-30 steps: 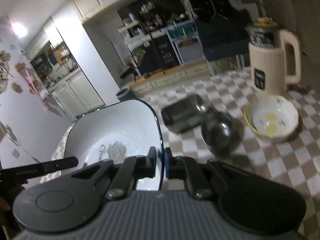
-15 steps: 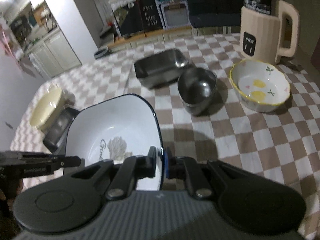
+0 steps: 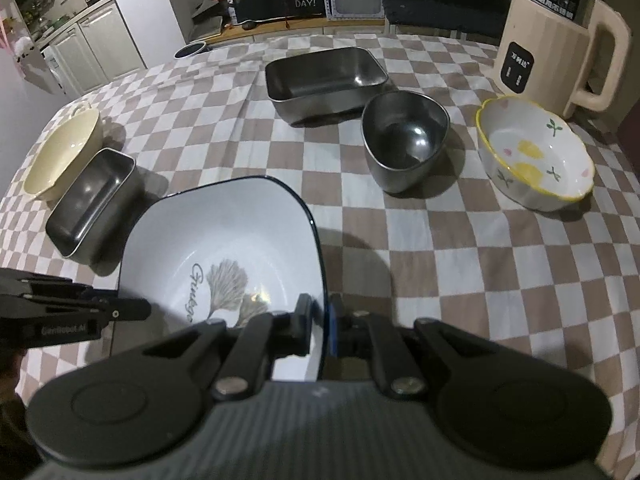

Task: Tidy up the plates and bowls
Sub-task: 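Lift the white plate with both grippers and carry it across the table, then lower the plate beside the steel pan and open both grippers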

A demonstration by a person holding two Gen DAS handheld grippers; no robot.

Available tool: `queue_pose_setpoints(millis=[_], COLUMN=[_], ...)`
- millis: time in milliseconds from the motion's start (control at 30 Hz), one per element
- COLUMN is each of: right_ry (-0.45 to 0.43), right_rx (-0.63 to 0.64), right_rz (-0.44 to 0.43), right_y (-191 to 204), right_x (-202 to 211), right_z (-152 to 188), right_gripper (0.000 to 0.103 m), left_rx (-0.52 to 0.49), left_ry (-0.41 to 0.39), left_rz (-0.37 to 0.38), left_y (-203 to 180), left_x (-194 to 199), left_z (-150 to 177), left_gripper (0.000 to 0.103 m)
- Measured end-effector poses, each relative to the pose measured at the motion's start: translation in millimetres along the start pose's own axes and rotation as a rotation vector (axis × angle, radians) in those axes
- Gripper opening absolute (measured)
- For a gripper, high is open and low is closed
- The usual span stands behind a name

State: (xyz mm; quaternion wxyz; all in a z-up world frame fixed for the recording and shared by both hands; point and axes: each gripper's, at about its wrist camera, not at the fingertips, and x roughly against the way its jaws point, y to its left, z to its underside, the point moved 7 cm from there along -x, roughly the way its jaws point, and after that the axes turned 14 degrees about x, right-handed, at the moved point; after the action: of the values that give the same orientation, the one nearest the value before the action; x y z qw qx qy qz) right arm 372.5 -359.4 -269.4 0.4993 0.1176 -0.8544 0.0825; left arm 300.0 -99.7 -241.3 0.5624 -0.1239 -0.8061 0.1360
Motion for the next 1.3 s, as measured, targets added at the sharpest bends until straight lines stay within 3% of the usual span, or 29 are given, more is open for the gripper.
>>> queue_pose_setpoints(millis=[333,700,1033,1300], right_ry=[-0.004,0.066,0.009,0.004], right_rx=[0.015,0.034,0.089,0.1], right_rz=[0.028,0.025,-0.054,-0.019], right_y=[-1.0,-7.5,-14.8,-10.3], right_x=[-14.8,-38.8,-41.3,-37.6], right_z=[-11.3,-5.7,-1.0,2.0], right_gripper=[0.012,0.017,0.016,0.017], left_rx=[-0.002,-0.047,-0.07,-0.07], left_ry=[-0.028,-0.041,-0.031,-0.034], left_rz=[-0.027,-0.043,-0.059,-0.077], left_y=[-0.3,-9.2,-10.5,-9.8], left_x=[-2.2,-0.6,1.3,3.6], left_z=[-8.0,-10.4,-9.3,-8.3], left_gripper=[0.018,0.017,0.017,0.02])
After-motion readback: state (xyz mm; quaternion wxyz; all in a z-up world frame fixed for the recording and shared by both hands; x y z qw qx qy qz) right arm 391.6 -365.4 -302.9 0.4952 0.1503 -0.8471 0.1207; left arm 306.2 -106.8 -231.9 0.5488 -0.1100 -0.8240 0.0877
